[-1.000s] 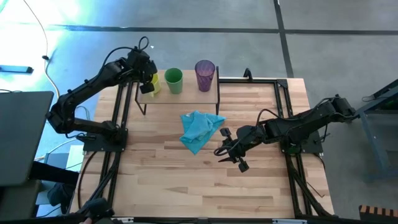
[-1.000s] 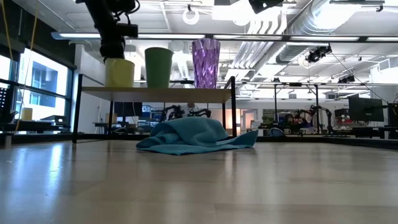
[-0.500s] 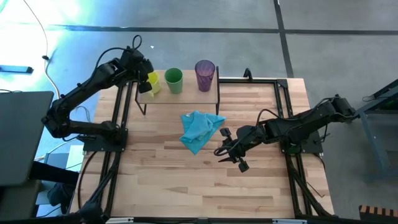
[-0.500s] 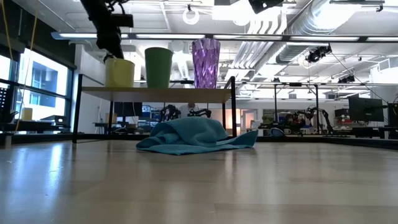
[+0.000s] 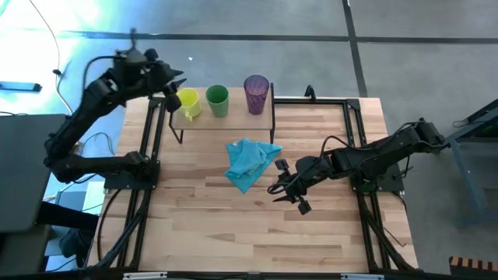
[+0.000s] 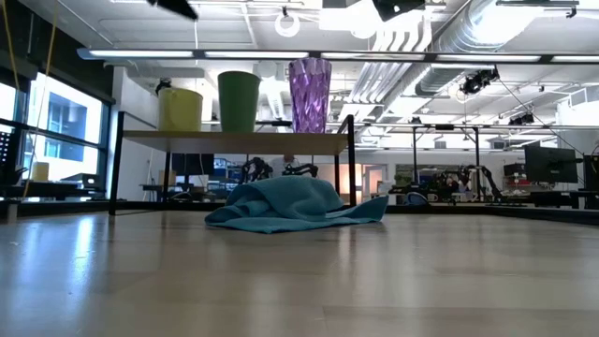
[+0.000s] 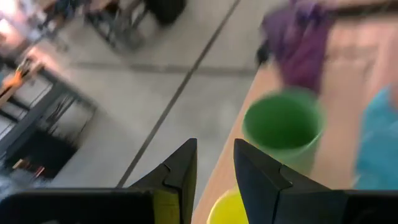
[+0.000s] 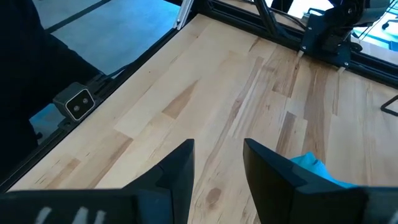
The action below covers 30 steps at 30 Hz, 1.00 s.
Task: Stack small to large cups/mugs on shelf
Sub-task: Return to Home Position
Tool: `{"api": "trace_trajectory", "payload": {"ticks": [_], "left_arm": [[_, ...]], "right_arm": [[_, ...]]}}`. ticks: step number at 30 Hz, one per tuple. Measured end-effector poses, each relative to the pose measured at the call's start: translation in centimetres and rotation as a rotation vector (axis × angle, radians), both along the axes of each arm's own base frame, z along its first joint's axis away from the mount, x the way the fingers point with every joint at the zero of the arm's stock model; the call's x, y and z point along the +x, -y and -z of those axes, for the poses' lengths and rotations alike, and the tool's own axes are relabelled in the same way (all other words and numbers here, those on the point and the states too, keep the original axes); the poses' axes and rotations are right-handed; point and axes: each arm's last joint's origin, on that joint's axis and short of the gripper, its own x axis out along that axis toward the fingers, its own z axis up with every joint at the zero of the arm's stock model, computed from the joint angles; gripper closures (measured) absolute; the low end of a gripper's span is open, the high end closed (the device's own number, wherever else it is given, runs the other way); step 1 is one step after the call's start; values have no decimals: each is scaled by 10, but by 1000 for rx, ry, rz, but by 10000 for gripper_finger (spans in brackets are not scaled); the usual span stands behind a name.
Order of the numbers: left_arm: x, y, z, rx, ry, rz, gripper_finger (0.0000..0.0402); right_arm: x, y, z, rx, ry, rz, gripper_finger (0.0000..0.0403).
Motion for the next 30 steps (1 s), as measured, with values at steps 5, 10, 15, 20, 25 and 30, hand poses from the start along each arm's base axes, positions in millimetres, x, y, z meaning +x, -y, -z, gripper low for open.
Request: {"api": "trace_trajectory", "payload": {"ticks": [5, 10, 15, 20, 25, 30], "left_arm": [[-10, 21, -29, 14, 169, 150, 307], [-20, 43, -49, 25, 289, 314, 307], [-31, 61, -58, 14, 368, 439, 307], [-42, 80, -62, 12, 419, 544, 307], [-55, 101, -66, 15, 469, 670, 307], [-70, 120, -68, 38, 510, 682, 307]], "right_arm": [[-1, 0, -1, 1, 2, 0, 275], [-5, 4, -11, 14, 51, 9, 275], [-12, 10, -31, 39, 172, 20, 275], [-30, 18, -59, 71, 310, 33, 275], [-57, 26, -85, 30, 452, 16, 275], [-85, 32, -104, -10, 558, 2, 275]]}}
